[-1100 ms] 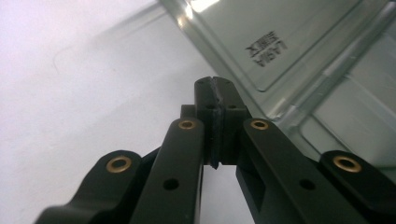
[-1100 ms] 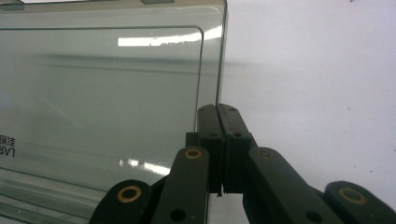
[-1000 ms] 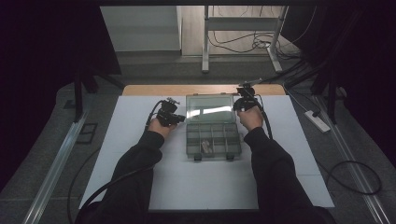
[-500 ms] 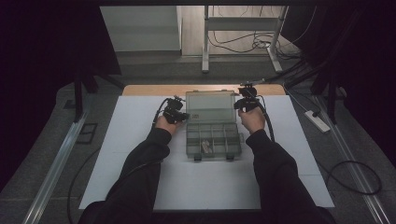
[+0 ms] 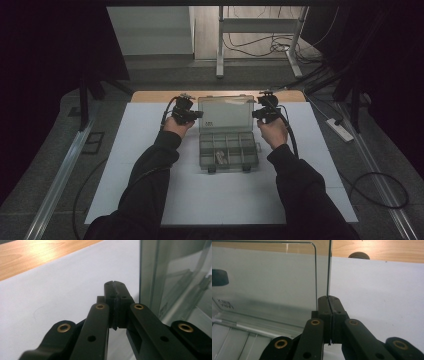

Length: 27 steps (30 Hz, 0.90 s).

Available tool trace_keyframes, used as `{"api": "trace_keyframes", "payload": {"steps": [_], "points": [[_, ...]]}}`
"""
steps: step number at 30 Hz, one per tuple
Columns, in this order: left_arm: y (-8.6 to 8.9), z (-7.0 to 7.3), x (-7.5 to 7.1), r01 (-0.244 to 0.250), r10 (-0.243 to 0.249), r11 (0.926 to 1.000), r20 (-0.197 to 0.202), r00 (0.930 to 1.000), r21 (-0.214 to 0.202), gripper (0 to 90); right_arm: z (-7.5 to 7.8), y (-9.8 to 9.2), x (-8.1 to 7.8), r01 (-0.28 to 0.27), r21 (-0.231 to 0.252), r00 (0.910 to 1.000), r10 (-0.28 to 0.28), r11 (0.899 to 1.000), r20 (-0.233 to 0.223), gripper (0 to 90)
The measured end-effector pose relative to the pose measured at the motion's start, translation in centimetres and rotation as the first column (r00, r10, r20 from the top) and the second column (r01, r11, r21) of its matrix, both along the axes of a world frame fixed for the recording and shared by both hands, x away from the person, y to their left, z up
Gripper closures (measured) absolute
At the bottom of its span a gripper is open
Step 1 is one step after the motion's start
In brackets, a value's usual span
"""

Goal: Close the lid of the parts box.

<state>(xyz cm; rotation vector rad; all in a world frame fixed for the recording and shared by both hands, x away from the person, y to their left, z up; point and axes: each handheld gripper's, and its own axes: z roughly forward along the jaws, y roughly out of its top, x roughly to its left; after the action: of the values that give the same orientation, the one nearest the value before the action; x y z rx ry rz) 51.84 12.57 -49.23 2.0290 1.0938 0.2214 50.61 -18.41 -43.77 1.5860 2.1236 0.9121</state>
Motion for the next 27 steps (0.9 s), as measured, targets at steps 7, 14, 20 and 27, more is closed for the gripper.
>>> {"api": "trace_keyframes", "payload": {"steps": [7,14,20,27], "points": [[0.1,0.4,-0.6,0.023,-0.023,0.9997,0.007,0.9997,-0.009,89.1,0.6,-0.5,-1.4,-0.034,-0.001,0.9994,0.034,0.999,0.0,87.8],[0.1,0.4,-0.9,0.027,-0.027,0.9993,0.007,0.9996,-0.027,89.1,0.2,-1.4,-2.3,-0.097,0.006,0.994,0.097,0.995,-0.049,87.2],[0.1,0.5,-1.5,0.038,-0.037,0.9988,0.015,0.9992,-0.032,89.1,0.4,-1.5,-3.1,-0.2,0.026,0.9787,0.201,0.979,-0.042,88.9],[-0.2,1.0,-2.7,0.074,-0.073,0.9973,0.034,0.9967,-0.008,89.1,1.0,-0.9,-3.9,-0.252,0.011,0.9676,0.252,0.968,-0.013,89.2]]}}
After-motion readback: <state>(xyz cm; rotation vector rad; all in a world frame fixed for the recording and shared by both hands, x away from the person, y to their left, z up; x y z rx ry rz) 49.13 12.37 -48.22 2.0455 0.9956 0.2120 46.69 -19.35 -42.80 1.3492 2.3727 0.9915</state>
